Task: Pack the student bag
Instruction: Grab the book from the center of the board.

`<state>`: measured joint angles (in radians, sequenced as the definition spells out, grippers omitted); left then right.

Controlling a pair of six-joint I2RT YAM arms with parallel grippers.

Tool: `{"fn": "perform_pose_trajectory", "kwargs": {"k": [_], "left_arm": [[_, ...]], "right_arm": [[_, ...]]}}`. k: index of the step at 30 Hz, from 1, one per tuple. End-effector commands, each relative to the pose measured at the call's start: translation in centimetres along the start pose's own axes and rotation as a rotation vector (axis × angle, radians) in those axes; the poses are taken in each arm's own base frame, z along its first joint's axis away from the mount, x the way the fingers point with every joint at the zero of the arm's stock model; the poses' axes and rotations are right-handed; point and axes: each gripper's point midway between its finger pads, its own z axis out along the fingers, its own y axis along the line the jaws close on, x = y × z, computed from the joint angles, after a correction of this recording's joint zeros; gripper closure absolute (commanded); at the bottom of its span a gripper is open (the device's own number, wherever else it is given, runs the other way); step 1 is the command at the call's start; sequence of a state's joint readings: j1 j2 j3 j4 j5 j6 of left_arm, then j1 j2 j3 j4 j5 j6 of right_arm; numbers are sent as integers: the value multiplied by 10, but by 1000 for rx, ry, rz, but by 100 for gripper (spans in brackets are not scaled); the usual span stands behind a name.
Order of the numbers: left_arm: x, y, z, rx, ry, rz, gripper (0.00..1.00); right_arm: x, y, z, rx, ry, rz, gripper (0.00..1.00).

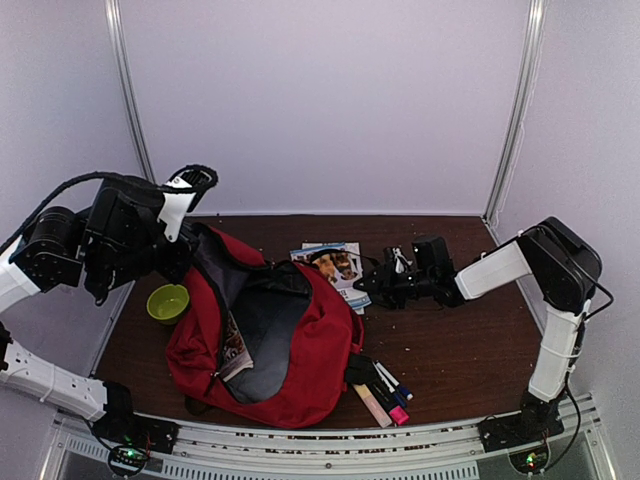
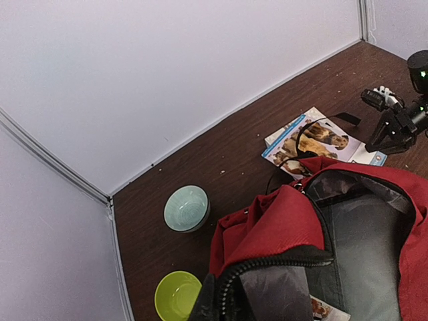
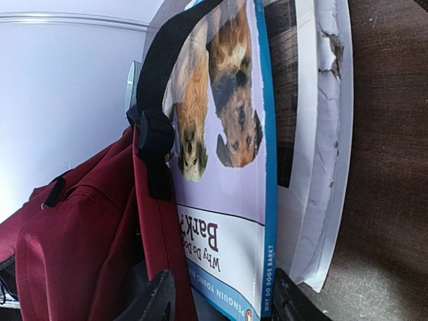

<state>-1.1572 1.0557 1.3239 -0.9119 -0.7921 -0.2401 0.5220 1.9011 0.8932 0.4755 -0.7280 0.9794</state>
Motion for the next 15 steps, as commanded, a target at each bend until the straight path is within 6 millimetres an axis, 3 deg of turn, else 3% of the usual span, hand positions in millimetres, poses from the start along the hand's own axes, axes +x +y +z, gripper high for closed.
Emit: {"fn": "perform_pose_trajectory", "kwargs": {"k": [1,8,15], "left_arm": [[-21,7,-7,3,-68,-60,100],[-22,6,-8,12,-70,-56,100],[-19,7,-8,10,-69,-54,100]], "right_arm": [[11,-35,5,149,44,-4,50],[11,-53,-2,269,43,-43,39],[13,-48,-22,327,40,-106,56]]}}
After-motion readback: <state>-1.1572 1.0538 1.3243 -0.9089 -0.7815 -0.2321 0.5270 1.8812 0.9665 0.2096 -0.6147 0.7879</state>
